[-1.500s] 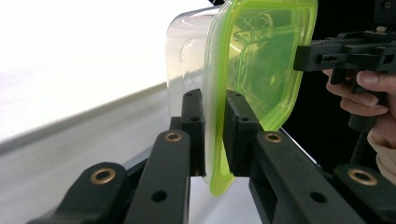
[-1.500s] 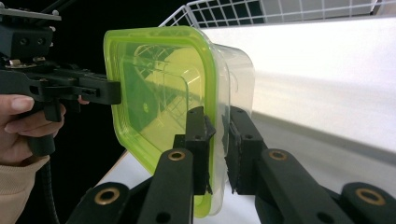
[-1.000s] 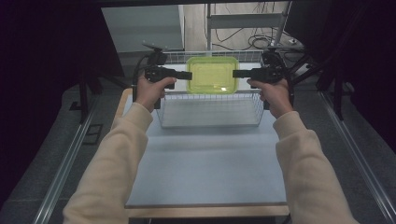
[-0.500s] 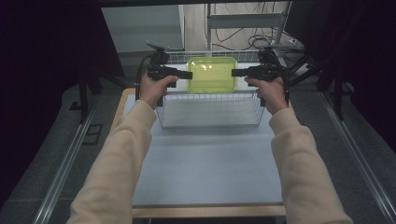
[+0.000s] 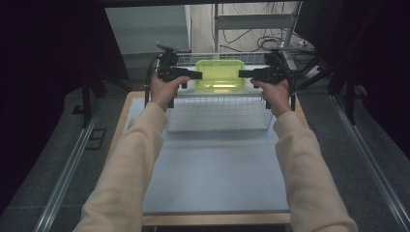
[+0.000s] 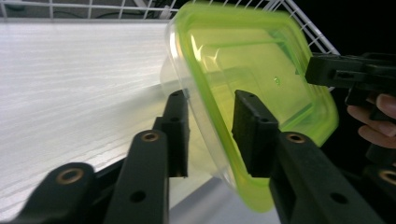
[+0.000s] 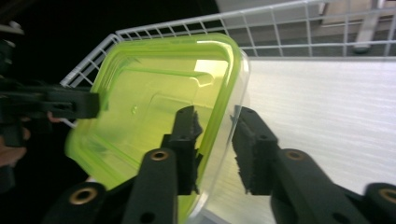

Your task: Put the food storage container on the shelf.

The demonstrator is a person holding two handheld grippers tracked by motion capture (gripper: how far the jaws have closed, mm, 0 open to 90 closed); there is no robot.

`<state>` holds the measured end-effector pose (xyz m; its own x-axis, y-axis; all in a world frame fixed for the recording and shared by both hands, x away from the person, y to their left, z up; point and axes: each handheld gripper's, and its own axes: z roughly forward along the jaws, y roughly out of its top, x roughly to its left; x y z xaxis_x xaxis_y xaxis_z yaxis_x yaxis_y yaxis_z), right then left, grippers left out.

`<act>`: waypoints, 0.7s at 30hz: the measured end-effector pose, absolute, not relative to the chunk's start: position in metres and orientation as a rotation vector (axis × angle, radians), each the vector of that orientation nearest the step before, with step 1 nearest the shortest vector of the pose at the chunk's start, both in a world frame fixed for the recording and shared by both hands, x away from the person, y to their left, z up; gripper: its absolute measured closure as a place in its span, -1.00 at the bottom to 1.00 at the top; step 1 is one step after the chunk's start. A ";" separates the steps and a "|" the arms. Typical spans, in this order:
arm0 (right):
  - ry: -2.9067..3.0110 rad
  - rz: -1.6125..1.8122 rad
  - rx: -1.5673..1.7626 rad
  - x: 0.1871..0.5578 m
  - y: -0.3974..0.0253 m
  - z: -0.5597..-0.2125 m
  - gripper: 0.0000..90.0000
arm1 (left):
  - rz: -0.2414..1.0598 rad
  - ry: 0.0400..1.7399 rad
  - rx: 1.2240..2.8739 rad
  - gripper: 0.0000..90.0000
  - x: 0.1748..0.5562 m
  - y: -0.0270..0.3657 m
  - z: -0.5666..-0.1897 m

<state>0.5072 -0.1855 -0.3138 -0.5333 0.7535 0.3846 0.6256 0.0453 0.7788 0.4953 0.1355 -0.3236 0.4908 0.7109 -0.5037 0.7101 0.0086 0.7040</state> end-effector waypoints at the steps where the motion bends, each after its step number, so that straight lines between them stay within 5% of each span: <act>1: 2.174 1.504 1.446 0.507 -0.185 -0.314 0.45 | -0.001 1.225 1.698 0.46 0.496 0.135 -0.325; 9: 2.119 1.461 1.448 0.505 -0.188 -0.320 -0.02 | 0.050 1.206 1.681 -0.54 0.498 0.139 -0.331; 21: 2.112 1.606 1.165 0.446 -0.206 -0.312 -0.27 | 0.223 1.071 1.694 -0.62 0.424 0.163 -0.317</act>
